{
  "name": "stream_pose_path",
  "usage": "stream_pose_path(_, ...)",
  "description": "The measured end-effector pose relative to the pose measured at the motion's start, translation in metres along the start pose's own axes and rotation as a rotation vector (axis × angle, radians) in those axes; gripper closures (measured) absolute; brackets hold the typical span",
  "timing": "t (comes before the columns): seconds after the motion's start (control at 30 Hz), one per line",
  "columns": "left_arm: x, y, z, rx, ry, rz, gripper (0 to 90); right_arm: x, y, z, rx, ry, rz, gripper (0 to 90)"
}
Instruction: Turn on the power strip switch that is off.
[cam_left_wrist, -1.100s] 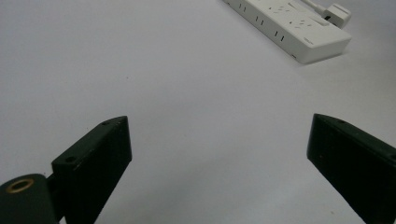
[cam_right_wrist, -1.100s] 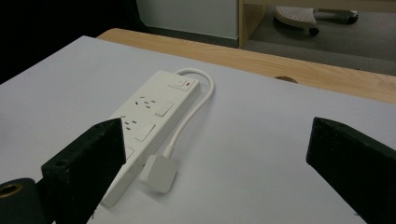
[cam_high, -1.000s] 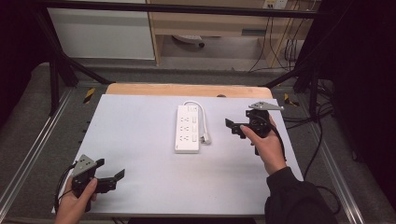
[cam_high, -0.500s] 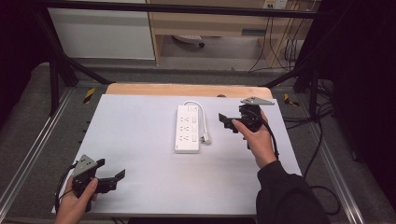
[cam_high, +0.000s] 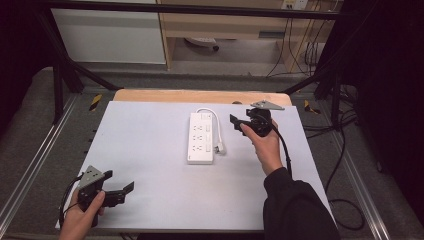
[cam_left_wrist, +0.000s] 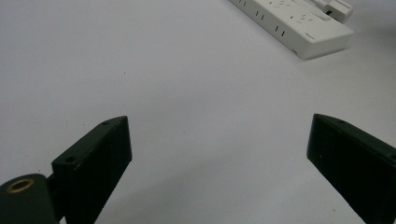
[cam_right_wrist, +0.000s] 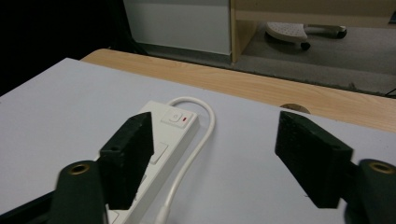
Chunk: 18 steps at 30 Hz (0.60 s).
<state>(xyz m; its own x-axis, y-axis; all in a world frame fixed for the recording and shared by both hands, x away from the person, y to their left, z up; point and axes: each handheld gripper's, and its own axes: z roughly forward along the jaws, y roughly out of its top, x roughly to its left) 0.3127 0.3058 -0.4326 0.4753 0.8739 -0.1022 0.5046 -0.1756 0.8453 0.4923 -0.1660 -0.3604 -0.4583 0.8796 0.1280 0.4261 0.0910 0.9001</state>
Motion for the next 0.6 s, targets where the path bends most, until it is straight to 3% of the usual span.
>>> stream_pose_path(0.27, 0.001, 0.000, 0.000, -0.003, -0.002, -0.003, 6.6, 0.002, -0.004, 0.020, -0.024, -0.015, 0.013, 44.5)
stream_pose_path(0.5, -0.001, 0.001, 0.000, -0.001, -0.009, 0.008, 6.6, 0.005, -0.004, 0.030, 0.000, 0.003, 0.026, 55.5)
stream_pose_path(0.6, 0.000, 0.000, 0.000, 0.000, -0.008, 0.003, 6.6, 0.005, -0.003, 0.033, 0.004, 0.001, 0.019, 56.1)
